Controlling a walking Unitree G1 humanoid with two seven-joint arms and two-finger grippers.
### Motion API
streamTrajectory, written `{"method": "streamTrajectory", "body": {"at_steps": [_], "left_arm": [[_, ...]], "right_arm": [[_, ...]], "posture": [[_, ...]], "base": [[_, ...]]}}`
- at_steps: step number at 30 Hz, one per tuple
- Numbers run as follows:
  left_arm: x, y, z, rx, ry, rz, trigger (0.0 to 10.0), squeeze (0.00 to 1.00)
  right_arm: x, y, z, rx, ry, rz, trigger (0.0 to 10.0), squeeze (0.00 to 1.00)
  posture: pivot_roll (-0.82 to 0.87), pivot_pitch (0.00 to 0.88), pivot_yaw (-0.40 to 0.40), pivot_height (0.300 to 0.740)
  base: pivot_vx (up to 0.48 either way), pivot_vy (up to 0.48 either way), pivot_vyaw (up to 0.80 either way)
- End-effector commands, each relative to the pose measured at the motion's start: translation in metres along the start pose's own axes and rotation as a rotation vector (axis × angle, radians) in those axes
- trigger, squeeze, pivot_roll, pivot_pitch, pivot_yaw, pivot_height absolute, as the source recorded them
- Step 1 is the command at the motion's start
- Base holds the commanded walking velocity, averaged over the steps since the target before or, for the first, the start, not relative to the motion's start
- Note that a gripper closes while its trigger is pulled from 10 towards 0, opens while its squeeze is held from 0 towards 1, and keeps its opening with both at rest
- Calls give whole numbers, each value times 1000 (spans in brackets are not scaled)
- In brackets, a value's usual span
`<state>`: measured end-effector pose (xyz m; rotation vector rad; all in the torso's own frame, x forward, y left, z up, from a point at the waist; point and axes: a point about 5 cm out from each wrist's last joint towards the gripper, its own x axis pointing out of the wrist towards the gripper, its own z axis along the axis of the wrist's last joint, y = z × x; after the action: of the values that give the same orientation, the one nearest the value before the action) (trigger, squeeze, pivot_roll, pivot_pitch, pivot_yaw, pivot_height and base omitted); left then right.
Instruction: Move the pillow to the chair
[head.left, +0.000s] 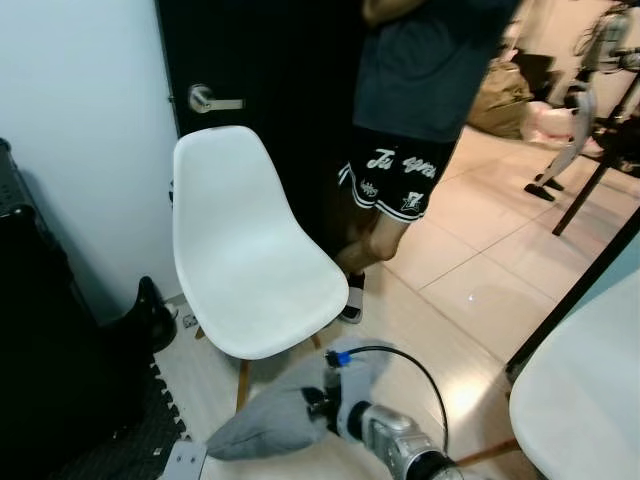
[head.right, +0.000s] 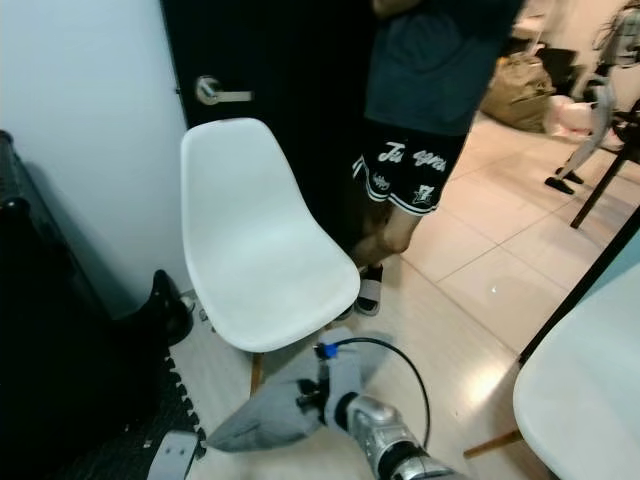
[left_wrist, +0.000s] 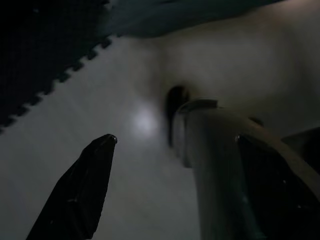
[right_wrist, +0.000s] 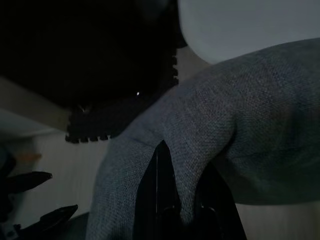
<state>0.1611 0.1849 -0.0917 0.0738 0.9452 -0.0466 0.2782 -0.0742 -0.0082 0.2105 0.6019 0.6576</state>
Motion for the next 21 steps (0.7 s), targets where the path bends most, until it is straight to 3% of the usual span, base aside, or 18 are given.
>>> {"method": "streamTrajectory", "body": {"at_steps": [1, 8, 11, 21], "left_arm": [[-2, -2, -9, -7, 36, -6, 10000, 0], [-2, 0, -9, -2, 36, 12, 10000, 0], [-2, 5, -8, -1, 32, 56, 10000, 0], [-2, 16, -4, -81, 12, 149, 10000, 0]], "right_arm": [[10, 10, 42, -42, -167, 63, 10000, 0], [11, 8, 56, -35, -220, 24, 10000, 0], [10, 3, 60, -46, -229, -59, 10000, 0], [8, -4, 70, -37, -257, -101, 10000, 0]], "posture": [[191, 0, -106, 740], [197, 0, -110, 740], [196, 0, -110, 740], [200, 0, -114, 740]], "base": [[0, 0, 756], [0, 0, 717], [0, 0, 0], [0, 0, 0]]}}
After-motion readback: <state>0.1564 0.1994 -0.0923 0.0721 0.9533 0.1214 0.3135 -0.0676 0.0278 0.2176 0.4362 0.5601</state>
